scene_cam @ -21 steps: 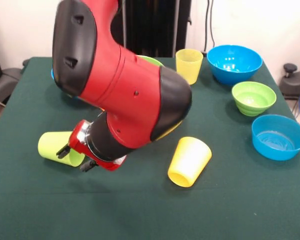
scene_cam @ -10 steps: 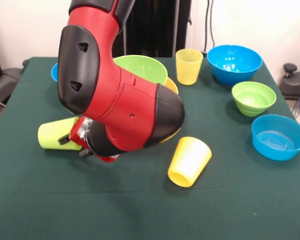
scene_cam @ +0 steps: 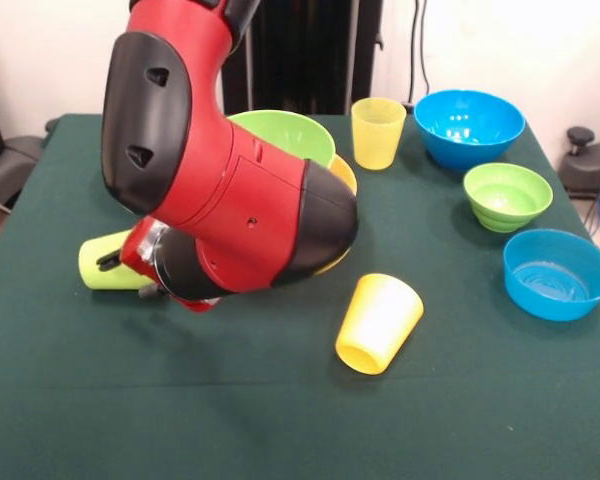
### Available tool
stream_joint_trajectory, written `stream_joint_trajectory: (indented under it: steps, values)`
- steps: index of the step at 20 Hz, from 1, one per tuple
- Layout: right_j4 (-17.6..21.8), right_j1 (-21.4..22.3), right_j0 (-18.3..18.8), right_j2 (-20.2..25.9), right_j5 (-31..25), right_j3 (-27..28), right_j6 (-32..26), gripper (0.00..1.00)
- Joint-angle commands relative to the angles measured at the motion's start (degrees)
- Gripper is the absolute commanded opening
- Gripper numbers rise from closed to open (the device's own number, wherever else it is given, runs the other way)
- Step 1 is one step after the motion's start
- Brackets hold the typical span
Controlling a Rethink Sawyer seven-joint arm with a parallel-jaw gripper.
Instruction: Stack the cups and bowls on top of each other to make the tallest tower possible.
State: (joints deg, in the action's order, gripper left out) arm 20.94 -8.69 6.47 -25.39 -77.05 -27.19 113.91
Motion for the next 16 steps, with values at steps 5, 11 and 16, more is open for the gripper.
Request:
stream_joint_trajectory:
  steps: [5,11,16]
  values:
    - [2.64,3.93,-1.13,0.55,-5.47,-1.64,-22.27,1.0]
    - [0.3,6.13,-0.38,1.99,-7.44,-1.67,-26.24,1.0]
    - [-2.28,7.67,0.67,4.11,-12.18,-2.22,-28.82,1.0]
